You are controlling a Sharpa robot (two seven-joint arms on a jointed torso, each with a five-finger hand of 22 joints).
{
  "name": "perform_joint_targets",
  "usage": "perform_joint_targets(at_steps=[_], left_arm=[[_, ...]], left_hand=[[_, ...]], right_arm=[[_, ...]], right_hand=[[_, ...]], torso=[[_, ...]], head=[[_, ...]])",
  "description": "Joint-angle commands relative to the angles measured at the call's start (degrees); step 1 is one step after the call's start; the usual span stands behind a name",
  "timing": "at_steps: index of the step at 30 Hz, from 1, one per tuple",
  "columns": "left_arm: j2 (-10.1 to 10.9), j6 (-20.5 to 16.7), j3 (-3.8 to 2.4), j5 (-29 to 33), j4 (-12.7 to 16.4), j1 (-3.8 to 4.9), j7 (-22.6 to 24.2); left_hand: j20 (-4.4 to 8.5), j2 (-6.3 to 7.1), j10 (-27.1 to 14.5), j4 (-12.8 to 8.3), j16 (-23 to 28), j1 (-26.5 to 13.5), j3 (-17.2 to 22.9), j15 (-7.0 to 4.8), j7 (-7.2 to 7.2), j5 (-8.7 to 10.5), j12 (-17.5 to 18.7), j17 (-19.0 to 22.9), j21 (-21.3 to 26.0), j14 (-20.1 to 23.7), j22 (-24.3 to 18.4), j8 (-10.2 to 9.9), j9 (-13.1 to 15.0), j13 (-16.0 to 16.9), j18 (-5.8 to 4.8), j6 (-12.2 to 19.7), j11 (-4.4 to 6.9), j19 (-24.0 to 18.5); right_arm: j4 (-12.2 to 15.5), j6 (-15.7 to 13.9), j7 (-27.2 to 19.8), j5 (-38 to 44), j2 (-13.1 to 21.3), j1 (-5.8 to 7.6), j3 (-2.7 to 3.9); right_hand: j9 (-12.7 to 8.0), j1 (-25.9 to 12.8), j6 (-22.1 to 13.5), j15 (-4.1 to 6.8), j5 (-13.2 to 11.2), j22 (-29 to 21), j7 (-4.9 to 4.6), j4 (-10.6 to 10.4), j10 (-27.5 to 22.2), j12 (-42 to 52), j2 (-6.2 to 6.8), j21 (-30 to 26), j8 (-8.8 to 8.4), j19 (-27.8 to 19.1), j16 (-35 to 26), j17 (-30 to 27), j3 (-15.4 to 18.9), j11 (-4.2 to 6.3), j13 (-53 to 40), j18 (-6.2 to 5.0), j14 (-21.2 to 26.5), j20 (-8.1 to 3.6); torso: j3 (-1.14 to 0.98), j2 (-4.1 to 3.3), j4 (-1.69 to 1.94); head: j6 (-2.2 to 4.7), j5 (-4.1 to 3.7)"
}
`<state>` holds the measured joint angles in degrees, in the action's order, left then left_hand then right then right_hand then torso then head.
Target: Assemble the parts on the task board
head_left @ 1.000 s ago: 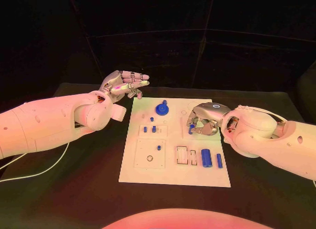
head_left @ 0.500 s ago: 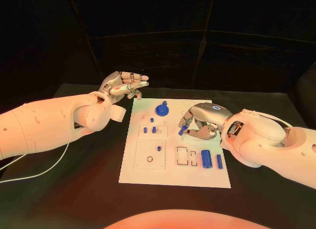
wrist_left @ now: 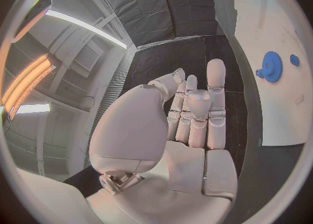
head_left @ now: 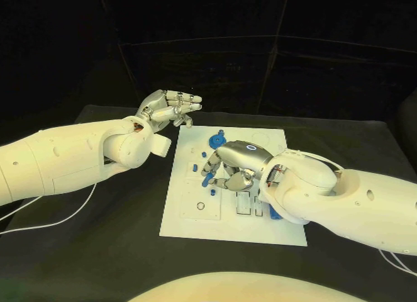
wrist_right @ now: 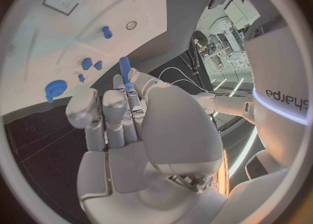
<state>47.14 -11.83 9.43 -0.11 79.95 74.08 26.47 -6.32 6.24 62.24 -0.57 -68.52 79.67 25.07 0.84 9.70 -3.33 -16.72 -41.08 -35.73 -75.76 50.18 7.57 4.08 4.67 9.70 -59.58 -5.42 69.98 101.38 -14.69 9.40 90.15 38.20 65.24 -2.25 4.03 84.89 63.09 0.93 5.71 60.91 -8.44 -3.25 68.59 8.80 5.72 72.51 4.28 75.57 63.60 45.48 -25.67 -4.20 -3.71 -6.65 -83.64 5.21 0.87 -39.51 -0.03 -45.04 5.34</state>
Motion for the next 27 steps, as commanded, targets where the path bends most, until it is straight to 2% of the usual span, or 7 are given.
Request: perform_joint_targets(at_steps=[1,3,7,10,15,27], left_arm=[[-0.16,0.71,-0.05,0.16,0.08,0.10,0.34],[-0.19,0.72,-0.05,0.16,0.09,0.10,0.32],[-0.24,0.71,-0.05,0.16,-0.01,0.10,0.31],[-0.32,0.76,-0.05,0.16,-0.08,0.10,0.30],[-0.49,0.85,-0.05,0.16,-0.21,0.10,0.28],[-0.56,0.93,-0.05,0.16,-0.35,0.09,0.18]], left_hand=[[-0.09,-0.22,-0.29,0.02,0.30,-0.34,-0.22,-0.12,0.13,-0.14,-0.27,0.07,0.21,0.46,-0.08,0.31,-0.07,0.01,0.74,0.07,-0.20,-0.39],[-0.09,-0.22,-0.29,0.02,0.30,-0.34,-0.22,-0.12,0.13,-0.14,-0.27,0.07,0.21,0.46,-0.08,0.31,-0.07,0.01,0.74,0.07,-0.20,-0.39],[-0.09,-0.22,-0.29,0.02,0.30,-0.34,-0.22,-0.12,0.13,-0.14,-0.27,0.07,0.21,0.46,-0.08,0.31,-0.07,0.01,0.74,0.07,-0.20,-0.39],[-0.09,-0.22,-0.29,0.02,0.30,-0.34,-0.22,-0.12,0.13,-0.14,-0.27,0.07,0.21,0.46,-0.08,0.31,-0.07,0.01,0.74,0.07,-0.20,-0.39],[-0.09,-0.22,-0.29,0.02,0.30,-0.34,-0.22,-0.12,0.13,-0.14,-0.27,0.07,0.21,0.46,-0.08,0.31,-0.07,0.01,0.74,0.07,-0.20,-0.39],[-0.09,-0.22,-0.29,0.02,0.30,-0.34,-0.22,-0.12,0.13,-0.14,-0.27,0.07,0.21,0.46,-0.08,0.31,-0.07,0.01,0.74,0.07,-0.20,-0.39]], right_arm=[[-0.61,1.44,-2.56,-0.58,-0.76,-0.77,-0.03],[-1.04,2.09,-2.76,-0.42,-1.25,-1.45,-0.08],[-1.85,3.10,-2.87,0.22,-2.05,-2.28,-0.18],[-2.44,3.84,-2.66,0.79,-2.51,-2.62,-0.54],[-3.50,4.99,-2.13,1.92,-3.09,-2.83,-1.20],[-4.36,7.02,-1.91,3.13,-3.61,-2.92,-1.51]], right_hand=[[-0.10,-0.01,0.19,-0.29,0.22,0.05,-0.32,0.09,0.40,-0.34,0.65,0.19,-0.17,-0.01,0.35,0.02,-0.43,-0.16,-0.01,0.41,-0.08,0.13],[-0.10,-0.03,0.18,-0.30,0.23,0.06,-0.32,0.10,0.40,-0.35,0.67,0.20,-0.17,-0.01,0.34,0.01,-0.44,-0.17,-0.01,0.41,-0.08,0.13],[-0.10,-0.04,0.18,-0.30,0.24,0.05,-0.32,0.11,0.40,-0.37,0.68,0.20,-0.18,-0.01,0.33,-0.02,-0.45,-0.17,-0.01,0.41,-0.07,0.13],[-0.10,-0.11,0.17,-0.31,0.26,0.06,-0.34,0.12,0.40,-0.41,0.72,0.21,-0.19,-0.02,0.40,0.08,-0.48,-0.18,-0.01,0.41,-0.08,0.13],[-0.10,-0.24,0.17,-0.33,0.25,0.05,-0.36,0.13,0.41,-0.47,0.77,0.21,-0.21,-0.04,0.41,0.07,-0.51,-0.20,-0.01,0.41,-0.08,0.14],[-0.09,-0.42,0.20,-0.34,0.25,0.04,-0.35,0.17,0.47,-0.54,0.88,0.21,-0.21,-0.08,0.36,-0.05,-0.55,-0.20,-0.02,0.41,-0.05,0.15]], torso=[[-0.01,-0.01,0.01],[0.03,0.03,-0.07],[-0.05,0.06,-0.23],[-0.08,0.01,-0.09],[-0.06,0.08,-0.07],[-0.03,0.01,-0.12]], head=[[-0.23,0.16],[-0.32,0.31],[-0.54,0.69],[-0.62,0.73],[-0.69,0.87],[-0.90,1.05]])
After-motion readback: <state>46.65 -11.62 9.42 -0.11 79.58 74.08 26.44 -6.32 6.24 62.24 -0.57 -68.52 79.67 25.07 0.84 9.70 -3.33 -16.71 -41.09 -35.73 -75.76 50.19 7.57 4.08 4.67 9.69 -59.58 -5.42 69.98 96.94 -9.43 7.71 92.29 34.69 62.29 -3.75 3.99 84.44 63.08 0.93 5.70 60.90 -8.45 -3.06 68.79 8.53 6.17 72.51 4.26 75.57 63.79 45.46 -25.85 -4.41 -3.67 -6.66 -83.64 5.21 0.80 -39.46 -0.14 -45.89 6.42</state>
